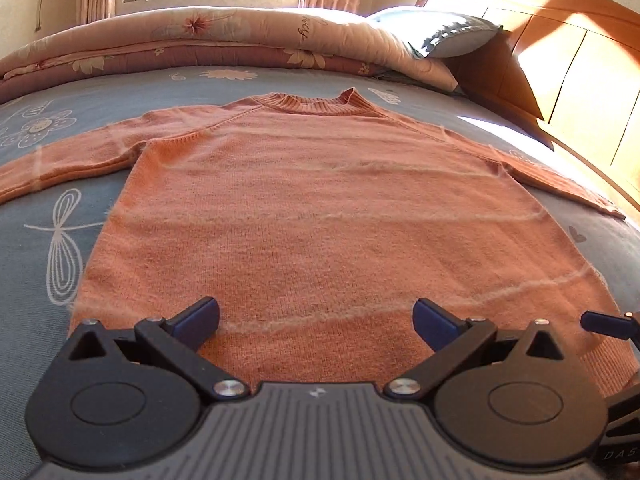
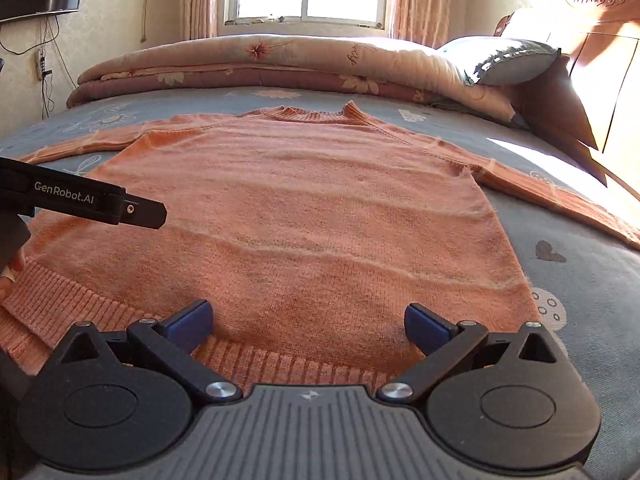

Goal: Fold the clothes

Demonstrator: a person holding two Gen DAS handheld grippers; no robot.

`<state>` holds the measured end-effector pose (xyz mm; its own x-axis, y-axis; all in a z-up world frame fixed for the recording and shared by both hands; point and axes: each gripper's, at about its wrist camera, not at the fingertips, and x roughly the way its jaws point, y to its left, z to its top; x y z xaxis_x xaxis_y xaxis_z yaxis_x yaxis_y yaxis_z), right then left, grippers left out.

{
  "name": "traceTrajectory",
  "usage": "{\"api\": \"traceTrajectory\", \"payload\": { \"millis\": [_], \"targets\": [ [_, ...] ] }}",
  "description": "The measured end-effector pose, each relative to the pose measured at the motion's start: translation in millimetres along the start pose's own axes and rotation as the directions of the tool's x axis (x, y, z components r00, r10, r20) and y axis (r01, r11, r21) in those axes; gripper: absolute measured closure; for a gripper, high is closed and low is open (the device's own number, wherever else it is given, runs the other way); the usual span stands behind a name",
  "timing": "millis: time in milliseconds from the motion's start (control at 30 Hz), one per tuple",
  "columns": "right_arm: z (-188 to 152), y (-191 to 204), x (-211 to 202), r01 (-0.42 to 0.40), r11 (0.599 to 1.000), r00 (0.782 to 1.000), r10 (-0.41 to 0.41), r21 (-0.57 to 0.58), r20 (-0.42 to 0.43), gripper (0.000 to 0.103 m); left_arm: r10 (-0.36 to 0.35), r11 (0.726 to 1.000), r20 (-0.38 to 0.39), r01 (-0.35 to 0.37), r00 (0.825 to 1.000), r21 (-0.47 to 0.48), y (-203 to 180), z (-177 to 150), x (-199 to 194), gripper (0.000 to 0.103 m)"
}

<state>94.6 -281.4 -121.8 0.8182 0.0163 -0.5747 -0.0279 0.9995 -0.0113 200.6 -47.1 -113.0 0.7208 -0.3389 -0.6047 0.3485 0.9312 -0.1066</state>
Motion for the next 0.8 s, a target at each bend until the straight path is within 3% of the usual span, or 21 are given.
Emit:
{"api": "traceTrajectory", "payload": {
  "millis": [167,267,367,433,633,800],
  "targets": [
    [-16,-41,-15,0.051,0.992,0.999,-0.049,0.119,-0.021,0.0,0.01,0.999,-0.012,-0.009,1.0,0.035,-4,-8,2,0.001],
    [-4,-36,-13,0.074,0.989,0.997,-0.07,0.128,-0.033,0.0,0.0,1.0,-0.029,0.0,1.0,0.003,0,-4,-4,0.001],
    [12,-23,-5,0.026,0.993,1.0,-0.027,0.112,0.011,0.0,0.006,0.999,-0.031,-0.007,1.0,-0.032,8,-1,-9,0.001],
    [16,-17,7,0.03,0.995,1.0,-0.029,0.099,-0.008,0.0,0.009,0.998,-0.032,-0.011,0.999,-0.055,13,0,-13,0.001],
    [-1,-37,5,0.142,0.977,0.989,-0.135,0.162,-0.053,0.0,0.029,0.996,-0.062,-0.034,0.998,-0.082,23,-5,-16,0.001],
    [-1,-43,0,0.138,0.964,0.99,-0.127,0.226,-0.06,0.0,0.037,0.997,-0.05,-0.04,0.998,-0.068,19,-7,-20,0.001]
  ]
}}
